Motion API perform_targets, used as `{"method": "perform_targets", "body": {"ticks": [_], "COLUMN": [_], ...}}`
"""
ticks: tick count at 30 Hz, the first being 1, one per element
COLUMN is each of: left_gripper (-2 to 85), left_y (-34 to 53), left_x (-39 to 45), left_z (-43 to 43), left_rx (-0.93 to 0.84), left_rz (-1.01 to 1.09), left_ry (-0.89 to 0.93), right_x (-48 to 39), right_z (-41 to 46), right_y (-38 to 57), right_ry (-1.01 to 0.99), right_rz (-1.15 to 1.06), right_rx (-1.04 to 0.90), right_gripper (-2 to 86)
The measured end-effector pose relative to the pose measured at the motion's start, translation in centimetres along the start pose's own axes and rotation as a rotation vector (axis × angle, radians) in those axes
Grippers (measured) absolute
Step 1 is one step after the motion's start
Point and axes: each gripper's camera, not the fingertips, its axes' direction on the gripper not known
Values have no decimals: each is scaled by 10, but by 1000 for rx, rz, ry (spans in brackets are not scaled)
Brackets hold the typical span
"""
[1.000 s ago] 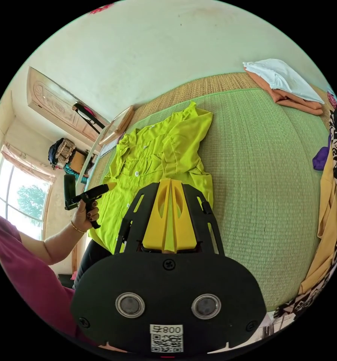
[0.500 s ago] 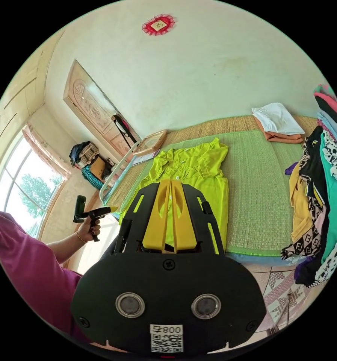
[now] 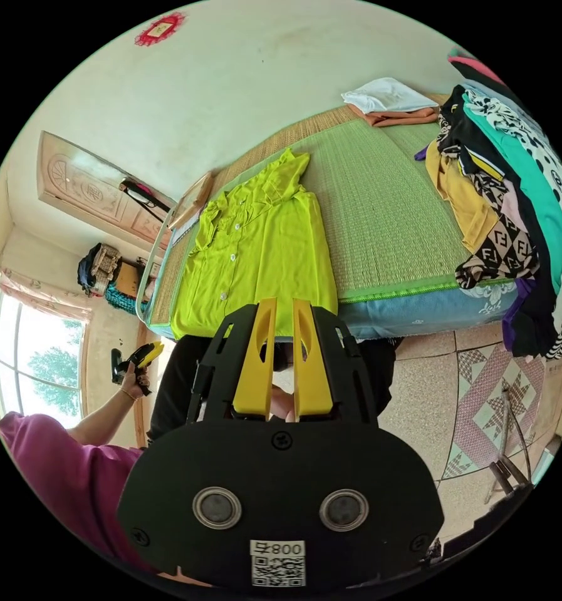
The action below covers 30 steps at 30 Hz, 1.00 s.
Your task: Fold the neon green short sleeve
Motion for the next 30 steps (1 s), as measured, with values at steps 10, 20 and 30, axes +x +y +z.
{"method": "perform_targets", "body": {"ticks": [10, 20, 30], "left_gripper": [91, 17, 2], "left_y": [-16, -10, 6], "left_x": [-39, -59, -80], "left_z": [-11, -26, -92], "left_rx": [-69, -193, -112], "left_rz": [35, 130, 146], "left_ry": [9, 23, 16], "right_x": [20, 40, 63], "right_z": [26, 42, 54], "right_y": [-2, -11, -49], "right_ry": [26, 36, 73], "right_rz": [90, 142, 69], "right_rx": [-87, -137, -220], "right_gripper": [73, 85, 112]}}
